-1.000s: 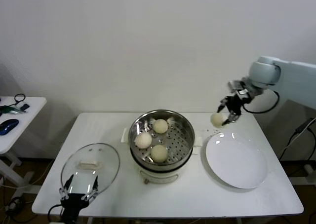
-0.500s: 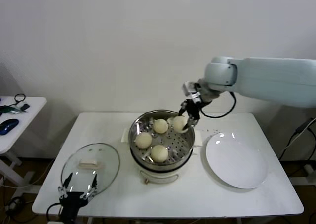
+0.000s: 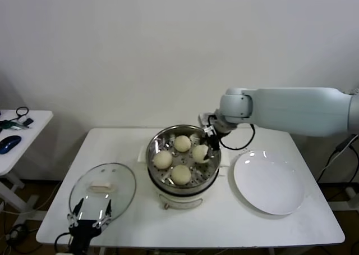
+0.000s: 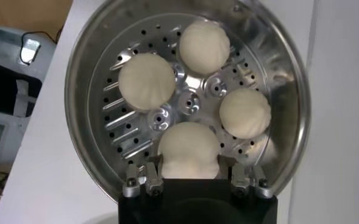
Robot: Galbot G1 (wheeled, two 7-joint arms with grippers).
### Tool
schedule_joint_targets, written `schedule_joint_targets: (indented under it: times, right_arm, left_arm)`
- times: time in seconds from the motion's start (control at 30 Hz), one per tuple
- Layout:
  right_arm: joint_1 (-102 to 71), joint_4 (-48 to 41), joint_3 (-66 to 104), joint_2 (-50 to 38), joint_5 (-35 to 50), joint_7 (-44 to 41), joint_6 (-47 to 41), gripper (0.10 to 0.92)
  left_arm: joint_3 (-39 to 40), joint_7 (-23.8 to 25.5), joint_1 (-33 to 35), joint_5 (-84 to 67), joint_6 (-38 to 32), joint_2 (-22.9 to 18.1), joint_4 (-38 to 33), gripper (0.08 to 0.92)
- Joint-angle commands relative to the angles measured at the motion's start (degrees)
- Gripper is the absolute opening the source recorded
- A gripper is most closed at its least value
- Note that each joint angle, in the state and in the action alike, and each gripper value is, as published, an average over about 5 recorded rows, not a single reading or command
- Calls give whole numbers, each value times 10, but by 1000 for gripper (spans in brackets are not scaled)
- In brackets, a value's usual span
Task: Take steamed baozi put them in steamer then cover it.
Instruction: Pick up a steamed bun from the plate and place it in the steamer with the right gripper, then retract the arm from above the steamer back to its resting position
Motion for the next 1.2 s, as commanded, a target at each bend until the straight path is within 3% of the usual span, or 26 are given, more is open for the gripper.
schedule_joint_targets:
  times: [0.03,0.37,0.63,0.77,0.87,0.93,1.03,1.2]
  right_arm:
    - [-41,-5,8,10,-30,20,-13,621]
    - [-67,-24,30,13,-41,23,-10,647]
    - [-29,-20,49,-8,-26,-19,30,808]
    - [-1,-19,94,-52,22,-31,44,822]
    - [-13,-8,153,-94,69,35,11,823]
    - [-51,0,216,-123,89,122,-12,823]
    - [-142,0,336,-166,90,251,-5,823]
    - [-290,3,518,-229,82,374,25,823]
  left_arm:
    - [1,0,0,1,0,-1,1,823]
    - [-1,-1,-1,0,0,0,2,823]
    - [-3,-1,-1,-2,3,2,0,823]
    - [-5,0,0,-4,6,2,-2,823]
    - [-7,0,2,-6,9,4,-4,823]
    - [-7,0,1,-6,10,4,-4,823]
    - [-6,-2,-2,-6,15,4,-3,823]
    - [-4,-8,-6,-8,22,4,-4,823]
